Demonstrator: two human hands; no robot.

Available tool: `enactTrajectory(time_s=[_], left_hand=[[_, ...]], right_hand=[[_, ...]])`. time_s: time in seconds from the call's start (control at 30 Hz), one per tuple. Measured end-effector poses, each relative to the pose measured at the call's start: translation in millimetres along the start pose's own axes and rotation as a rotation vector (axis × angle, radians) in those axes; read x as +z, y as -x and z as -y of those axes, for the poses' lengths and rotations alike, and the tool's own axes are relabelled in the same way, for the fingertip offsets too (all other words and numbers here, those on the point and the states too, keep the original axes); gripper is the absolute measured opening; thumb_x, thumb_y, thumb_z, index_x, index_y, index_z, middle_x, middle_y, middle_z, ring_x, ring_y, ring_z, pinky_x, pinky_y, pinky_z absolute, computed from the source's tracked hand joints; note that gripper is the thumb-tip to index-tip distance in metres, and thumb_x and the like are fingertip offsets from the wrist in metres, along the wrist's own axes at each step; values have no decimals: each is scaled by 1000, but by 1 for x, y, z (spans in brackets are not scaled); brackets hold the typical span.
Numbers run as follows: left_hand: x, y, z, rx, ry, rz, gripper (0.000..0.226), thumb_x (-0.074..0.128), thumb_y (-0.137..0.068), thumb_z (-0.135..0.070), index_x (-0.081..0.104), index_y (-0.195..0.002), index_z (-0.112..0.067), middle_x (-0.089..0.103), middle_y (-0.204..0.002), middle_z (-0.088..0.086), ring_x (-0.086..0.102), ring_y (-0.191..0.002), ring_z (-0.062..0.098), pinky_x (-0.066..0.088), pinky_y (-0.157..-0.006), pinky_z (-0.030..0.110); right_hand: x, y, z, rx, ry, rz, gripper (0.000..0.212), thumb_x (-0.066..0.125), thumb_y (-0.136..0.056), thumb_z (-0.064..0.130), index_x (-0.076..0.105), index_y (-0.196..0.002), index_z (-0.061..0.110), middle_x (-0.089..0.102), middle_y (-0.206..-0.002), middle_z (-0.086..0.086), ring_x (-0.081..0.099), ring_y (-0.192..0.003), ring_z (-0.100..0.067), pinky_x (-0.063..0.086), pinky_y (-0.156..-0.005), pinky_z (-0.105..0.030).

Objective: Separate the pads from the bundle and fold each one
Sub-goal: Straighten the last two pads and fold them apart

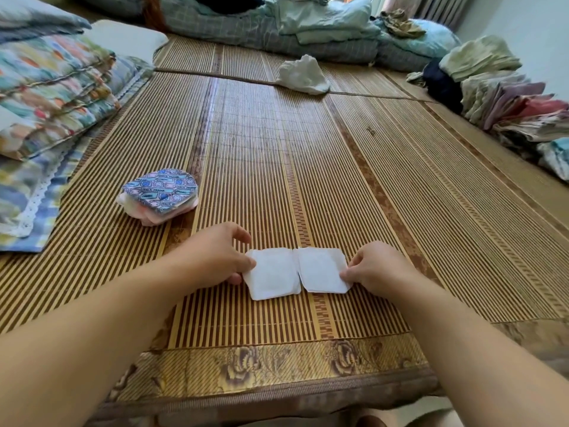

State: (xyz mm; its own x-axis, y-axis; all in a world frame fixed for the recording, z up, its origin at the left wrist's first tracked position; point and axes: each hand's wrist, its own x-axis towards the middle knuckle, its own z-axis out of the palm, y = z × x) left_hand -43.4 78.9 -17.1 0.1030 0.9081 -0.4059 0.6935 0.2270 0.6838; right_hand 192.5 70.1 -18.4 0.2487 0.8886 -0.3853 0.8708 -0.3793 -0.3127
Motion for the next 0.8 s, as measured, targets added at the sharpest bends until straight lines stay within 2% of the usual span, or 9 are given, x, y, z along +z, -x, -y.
enactTrajectory(time_s=[0.1, 0.2, 0.27, 0.37, 0.43, 0.5, 0.6, 0.7, 0.8], left_hand=[[-1, 1, 2, 43, 1, 3, 45, 70, -83, -18, 52, -123, -28, 70, -84, 0, 68, -65, 8, 52, -57, 22], [-3, 5, 1, 112, 74, 12, 43, 68, -85, -16, 53, -122, -29, 69, -84, 0, 68, -67, 8, 52, -55, 19], [-5, 8, -1, 155, 172, 23, 42, 66, -85, -14, 53, -122, -30, 70, -86, 3, 69, -65, 7, 51, -53, 16], [-6, 11, -8, 213, 305, 30, 40, 65, -86, -13, 54, -122, -27, 70, -87, 4, 68, -61, 4, 48, -52, 14], [-7, 14, -13, 246, 402, 47, 39, 65, -86, -11, 54, -122, -24, 69, -85, 4, 67, -59, 4, 48, -51, 13], [-7, 17, -16, 278, 477, 68, 39, 65, -86, -9, 55, -121, -22, 69, -81, 4, 67, -61, 5, 48, -53, 15], [-6, 20, -17, 315, 526, 69, 39, 67, -85, -11, 55, -120, -24, 68, -78, 2, 68, -66, 8, 49, -57, 19], [-6, 21, -16, 333, 536, 62, 42, 68, -84, -13, 55, -122, -24, 67, -80, 2, 69, -72, 11, 52, -62, 22], [-8, 24, -15, 343, 546, 78, 39, 64, -87, -9, 56, -123, -22, 67, -69, -2, 65, -60, 3, 48, -55, 17]], right_hand=[[1, -2, 0, 5, -30, 25, 16, 64, -82, 21, 69, -85, 6, 65, -76, -3, 58, -65, -16, 45, -57, -29], [-4, 1, 1, -66, -185, -87, 10, 59, -82, 21, 61, -81, 11, 59, -77, -4, 50, -63, -15, 41, -55, -28], [-9, 7, 6, -162, -384, -178, 7, 63, -82, 17, 56, -81, 14, 60, -83, -5, 55, -68, -16, 47, -59, -29], [-13, 23, 21, -330, -629, -223, 20, 70, -80, 16, 55, -94, 20, 63, -89, -4, 64, -80, -17, 57, -70, -32], [-10, 36, 34, -445, -700, -212, 27, 72, -79, 16, 55, -98, 26, 66, -85, -2, 68, -75, -12, 57, -65, -25], [-4, 47, 44, -543, -712, -203, 27, 72, -79, 14, 57, -96, 29, 69, -79, 0, 69, -71, -8, 56, -60, -19], [5, 57, 54, -665, -599, -226, 22, 70, -82, 18, 62, -99, 29, 72, -74, 4, 69, -67, -2, 52, -57, -12], [7, 61, 59, -706, -579, -258, 23, 71, -80, 21, 63, -100, 30, 71, -71, 10, 67, -64, 3, 47, -52, -7], [8, 62, 60, -736, -567, -288, 23, 72, -79, 21, 63, -97, 33, 70, -70, 11, 66, -63, 3, 49, -53, -8]])
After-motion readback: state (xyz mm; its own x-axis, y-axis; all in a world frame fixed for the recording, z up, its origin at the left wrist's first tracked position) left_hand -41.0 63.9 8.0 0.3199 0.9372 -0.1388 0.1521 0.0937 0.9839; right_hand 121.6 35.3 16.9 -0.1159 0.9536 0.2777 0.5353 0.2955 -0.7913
